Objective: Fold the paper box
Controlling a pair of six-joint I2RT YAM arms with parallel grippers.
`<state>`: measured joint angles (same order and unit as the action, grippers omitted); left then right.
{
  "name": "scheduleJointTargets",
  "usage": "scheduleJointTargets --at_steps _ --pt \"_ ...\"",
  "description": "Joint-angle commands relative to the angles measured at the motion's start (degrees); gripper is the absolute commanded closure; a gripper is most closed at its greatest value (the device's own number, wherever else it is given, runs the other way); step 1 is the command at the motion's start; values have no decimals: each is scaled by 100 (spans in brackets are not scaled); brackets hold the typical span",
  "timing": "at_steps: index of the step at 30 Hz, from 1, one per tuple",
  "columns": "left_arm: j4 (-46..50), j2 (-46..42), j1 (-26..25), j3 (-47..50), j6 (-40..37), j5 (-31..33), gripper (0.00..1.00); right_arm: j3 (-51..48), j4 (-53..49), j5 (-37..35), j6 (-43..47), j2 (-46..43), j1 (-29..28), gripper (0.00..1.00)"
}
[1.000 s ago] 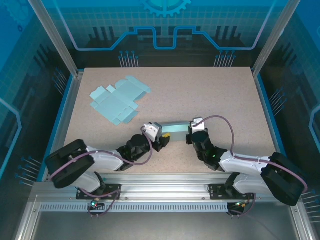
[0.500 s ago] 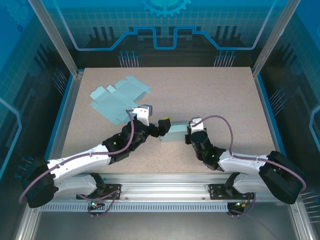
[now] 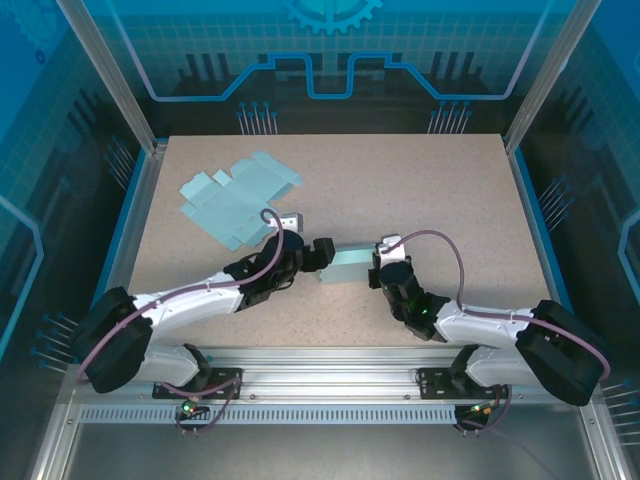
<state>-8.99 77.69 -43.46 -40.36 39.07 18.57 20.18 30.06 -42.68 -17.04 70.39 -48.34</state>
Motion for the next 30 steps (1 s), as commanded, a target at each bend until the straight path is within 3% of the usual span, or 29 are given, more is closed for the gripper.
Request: scheduleJointTargets --at_steps 1,13,21,30 --pt "-281 214 71 -36 342 -385 13 38 -368 62 16 139 -110 100" --pt "-1234 771 19 623 829 -832 23 84 -514 10 -27 212 -196 100" --pt "-1769 998 -107 1063 901 -369 29 256 -861 33 -36 157 -371 78" --pt "-3053 1550 -267 1527 896 136 38 554 -1712 153 -31 -424 -617 58"
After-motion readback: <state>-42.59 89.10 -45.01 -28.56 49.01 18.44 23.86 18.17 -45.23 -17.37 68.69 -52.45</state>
